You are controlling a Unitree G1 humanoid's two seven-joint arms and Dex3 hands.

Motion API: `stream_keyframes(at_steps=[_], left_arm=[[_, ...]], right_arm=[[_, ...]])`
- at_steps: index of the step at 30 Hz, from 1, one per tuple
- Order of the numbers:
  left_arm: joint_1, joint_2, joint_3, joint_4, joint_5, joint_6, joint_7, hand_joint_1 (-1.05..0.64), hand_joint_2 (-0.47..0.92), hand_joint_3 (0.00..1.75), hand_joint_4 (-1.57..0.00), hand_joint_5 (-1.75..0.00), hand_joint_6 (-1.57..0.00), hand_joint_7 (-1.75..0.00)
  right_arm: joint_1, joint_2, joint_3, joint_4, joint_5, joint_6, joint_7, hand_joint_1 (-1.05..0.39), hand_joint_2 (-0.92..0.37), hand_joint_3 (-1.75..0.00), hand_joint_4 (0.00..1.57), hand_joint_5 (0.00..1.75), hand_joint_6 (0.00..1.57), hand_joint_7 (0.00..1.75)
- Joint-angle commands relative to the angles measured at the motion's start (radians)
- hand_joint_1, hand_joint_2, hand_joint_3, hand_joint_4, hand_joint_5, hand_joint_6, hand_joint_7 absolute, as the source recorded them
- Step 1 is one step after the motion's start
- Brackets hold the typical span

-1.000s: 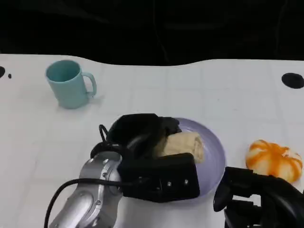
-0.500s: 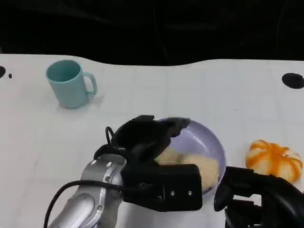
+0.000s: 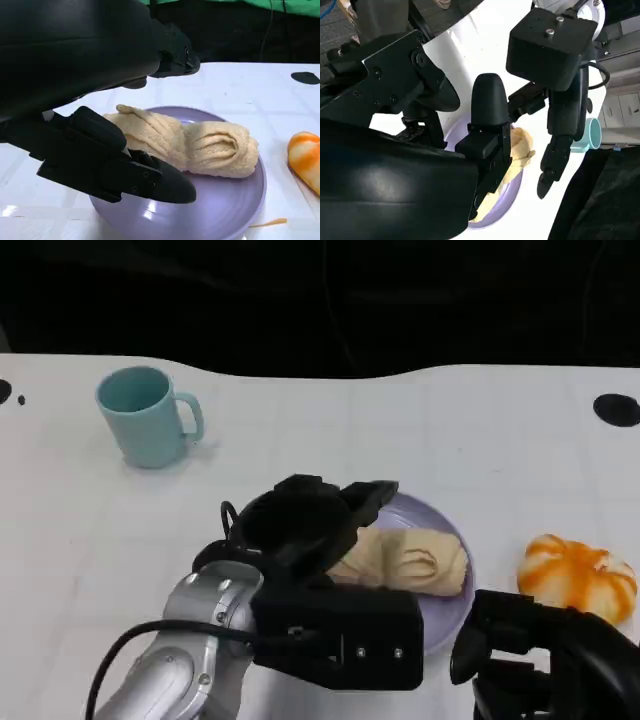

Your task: Grasp the towel on the left side of the plate with the left hand and place it into the plate.

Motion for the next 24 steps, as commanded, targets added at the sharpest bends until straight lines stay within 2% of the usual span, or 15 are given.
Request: stream_keyframes(at_steps=[1,8,15,18,19,20,22,24], left_arm=[[0.000,0.033,0.024,-0.048,0.003,0.005,-0.034,-0.83,0.92,0.17,0.00,-0.36,-0.11,-0.01],[0.015,0.097,0.109,-0.154,-0.085,0.015,-0.143,-0.85,0.92,0.21,0.00,-0.34,-0.10,0.00],[0.070,0.169,0.226,-0.299,-0.238,0.031,-0.256,-0.85,0.92,0.15,-0.02,-0.47,-0.16,-0.03],[0.108,0.178,0.290,-0.352,-0.339,0.035,-0.277,-0.72,0.92,0.14,-0.16,-0.54,-0.25,-0.07],[0.122,0.183,0.313,-0.370,-0.375,0.039,-0.285,-0.66,0.92,0.17,-0.30,-0.55,-0.33,-0.08],[0.133,0.188,0.330,-0.384,-0.402,0.042,-0.291,-0.63,0.92,0.19,-0.38,-0.51,-0.39,-0.08],[0.160,0.203,0.367,-0.416,-0.462,0.051,-0.304,-0.52,0.92,0.24,-0.64,-0.41,-0.58,-0.07],[0.191,0.213,0.404,-0.451,-0.522,0.065,-0.313,-0.44,0.92,0.28,-0.78,-0.35,-0.69,-0.07]], right_arm=[[-0.006,-0.012,-0.007,-0.006,-0.003,0.007,-0.002,-0.06,-0.52,-1.28,0.73,1.75,0.64,1.58],[-0.012,-0.007,-0.011,-0.007,0.003,0.015,-0.004,-0.05,-0.54,-1.27,0.73,1.75,0.64,1.58],[-0.012,-0.005,-0.014,-0.009,0.008,0.020,-0.003,-0.04,-0.51,-1.30,0.73,1.75,0.64,1.59],[-0.013,-0.006,-0.010,-0.009,0.004,0.022,-0.004,-0.05,-0.51,-1.30,0.72,1.75,0.63,1.59],[-0.014,-0.007,-0.007,-0.009,0.000,0.020,-0.005,-0.05,-0.51,-1.30,0.72,1.75,0.63,1.59],[-0.015,-0.008,-0.005,-0.008,-0.003,0.020,-0.005,-0.06,-0.51,-1.29,0.72,1.75,0.63,1.59],[-0.017,-0.007,-0.004,-0.006,-0.003,0.024,-0.007,-0.06,-0.52,-1.29,0.72,1.75,0.63,1.58],[-0.018,-0.007,-0.003,-0.005,-0.003,0.024,-0.007,-0.05,-0.52,-1.28,0.72,1.75,0.63,1.58]])
